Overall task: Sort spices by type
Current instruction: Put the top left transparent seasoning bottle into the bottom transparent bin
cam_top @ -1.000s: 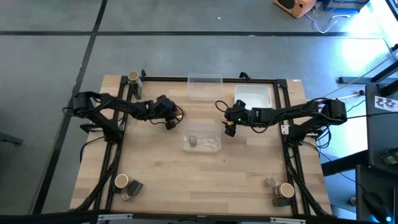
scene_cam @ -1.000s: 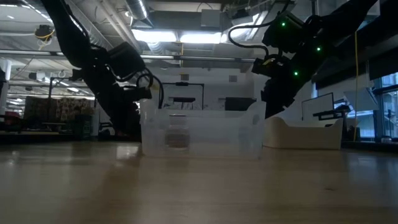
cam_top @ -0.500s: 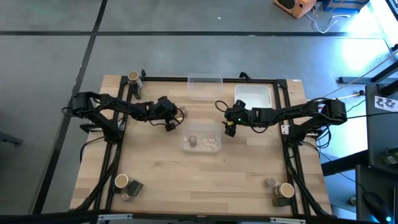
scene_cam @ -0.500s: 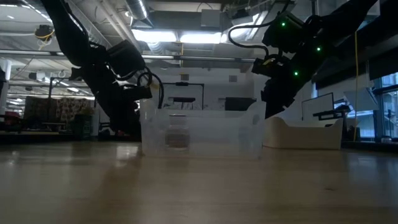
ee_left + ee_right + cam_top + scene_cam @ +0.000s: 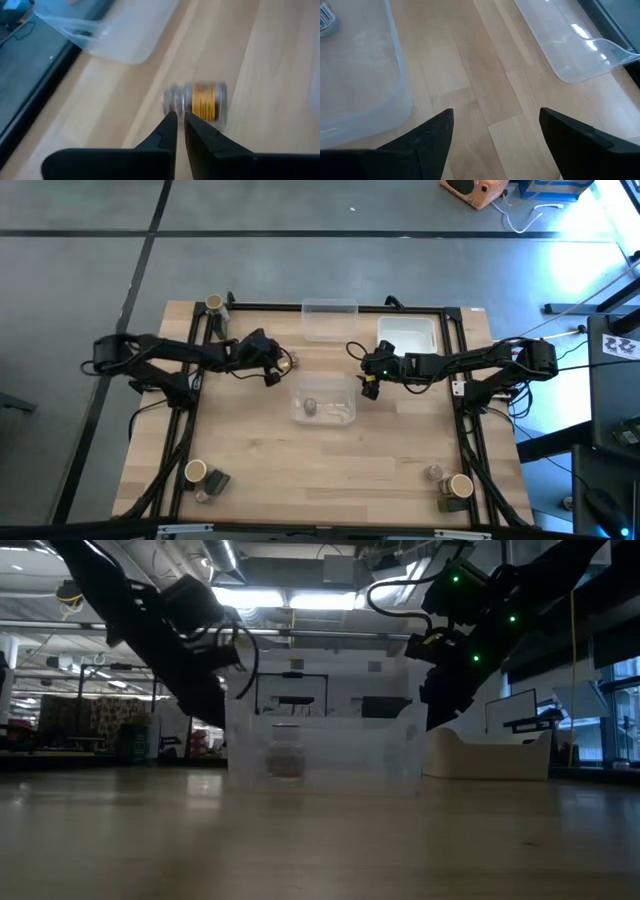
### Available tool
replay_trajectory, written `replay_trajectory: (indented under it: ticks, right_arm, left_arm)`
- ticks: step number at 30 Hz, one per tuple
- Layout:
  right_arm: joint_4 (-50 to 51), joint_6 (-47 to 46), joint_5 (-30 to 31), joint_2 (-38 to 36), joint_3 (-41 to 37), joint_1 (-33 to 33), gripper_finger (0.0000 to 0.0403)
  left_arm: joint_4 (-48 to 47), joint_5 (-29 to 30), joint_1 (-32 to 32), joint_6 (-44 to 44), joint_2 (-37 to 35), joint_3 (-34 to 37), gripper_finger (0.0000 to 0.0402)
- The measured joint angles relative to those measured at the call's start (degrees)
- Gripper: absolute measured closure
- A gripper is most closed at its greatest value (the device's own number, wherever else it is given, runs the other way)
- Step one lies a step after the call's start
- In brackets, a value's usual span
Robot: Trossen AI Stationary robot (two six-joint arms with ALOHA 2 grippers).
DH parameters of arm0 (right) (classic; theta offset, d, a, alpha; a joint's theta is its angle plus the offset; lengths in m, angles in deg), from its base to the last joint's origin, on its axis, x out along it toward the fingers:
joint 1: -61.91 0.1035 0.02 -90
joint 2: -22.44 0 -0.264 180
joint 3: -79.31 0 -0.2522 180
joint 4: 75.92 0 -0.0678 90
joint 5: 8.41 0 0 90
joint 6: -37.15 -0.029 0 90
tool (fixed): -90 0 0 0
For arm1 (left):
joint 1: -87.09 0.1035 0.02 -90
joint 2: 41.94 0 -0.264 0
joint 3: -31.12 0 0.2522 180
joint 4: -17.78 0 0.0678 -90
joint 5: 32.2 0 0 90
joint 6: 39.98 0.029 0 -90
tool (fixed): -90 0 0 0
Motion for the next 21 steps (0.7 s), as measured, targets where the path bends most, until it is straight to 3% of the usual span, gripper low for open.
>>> replay_trajectory:
  ticks: [6,14,18,21]
  right_arm:
    - [-0.1,-0.3,0.0,0.0,0.0,0.0,0.011]
    - [-0.1,-0.4,0.0,0.0,0.0,0.0,0.011]
    - [-0.1,-1.6,0.0,0.0,0.0,0.0,0.011]
    - [-0.1,-1.7,0.0,0.0,0.0,0.0,0.011]
  left_arm:
    - [-0.4,0.0,0.3,-0.4,-2.5,0.0,0.0343]
    - [-0.5,-0.2,0.6,-4.7,-2.5,0.0,0.0214]
    - [-0.2,-2.7,1.1,-11.9,-2.5,0.0,0.0162]
    - [1.2,-3.3,1.4,-24.0,-2.5,0.0,0.0137]
